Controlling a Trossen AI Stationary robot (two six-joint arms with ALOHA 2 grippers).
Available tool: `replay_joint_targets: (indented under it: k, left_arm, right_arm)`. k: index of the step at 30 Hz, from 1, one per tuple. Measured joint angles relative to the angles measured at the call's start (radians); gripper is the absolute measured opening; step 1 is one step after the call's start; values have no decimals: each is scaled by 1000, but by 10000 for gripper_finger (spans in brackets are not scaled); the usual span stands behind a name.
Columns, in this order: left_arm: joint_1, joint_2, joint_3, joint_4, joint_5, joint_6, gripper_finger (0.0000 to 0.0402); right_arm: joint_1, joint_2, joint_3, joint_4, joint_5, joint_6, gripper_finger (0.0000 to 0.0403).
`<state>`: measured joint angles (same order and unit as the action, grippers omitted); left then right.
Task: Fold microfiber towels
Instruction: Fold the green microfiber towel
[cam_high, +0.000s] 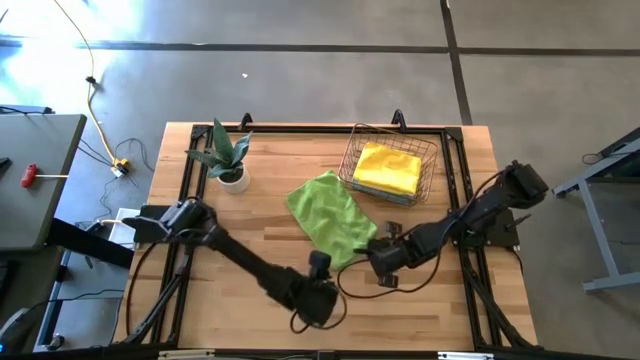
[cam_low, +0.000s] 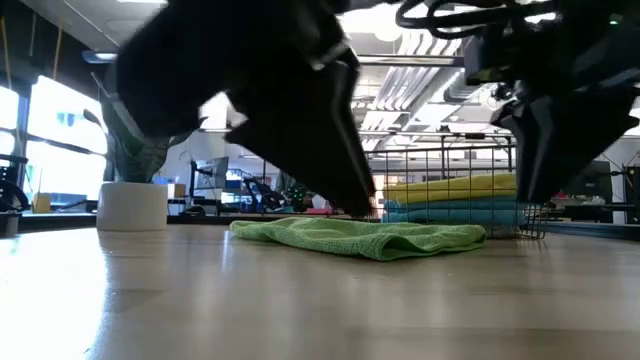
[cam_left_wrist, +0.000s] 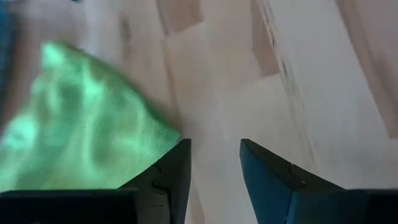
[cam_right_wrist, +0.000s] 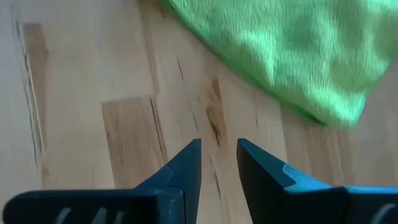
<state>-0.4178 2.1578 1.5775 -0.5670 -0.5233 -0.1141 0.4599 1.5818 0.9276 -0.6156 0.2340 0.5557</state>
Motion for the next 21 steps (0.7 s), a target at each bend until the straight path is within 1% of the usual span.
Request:
replay_joint_targets:
  k: [2,4,8,13,14,16,18,19,21]
  left_arm:
    - [32,0,-15,51,58,29,126]
    - [63,0,-39,105,90,40,126]
    - [111,0,-73,118,73,40,131]
    - [144,0,-100,130,78,54,157]
    - [148,0,-105,141,97,66,164]
    - [157,0,-121,169,175,88,177]
    - [164,-3,-138,207,217,116,189]
    - [166,-4,-144,219,220,125,194]
    - [174,-4,-147,231,192,126,201]
  right_arm:
    - [9,0,0,-27,3,25,94]
    - [14,0,0,-59,4,43,94]
    - [20,0,0,-96,7,50,94]
    - [20,0,0,-109,7,49,94]
    - [19,0,0,-110,7,49,94]
    - [20,0,0,-110,7,47,94]
    - [20,0,0,-111,7,47,94]
    - [20,0,0,-111,6,47,94]
    - [20,0,0,-112,7,47,94]
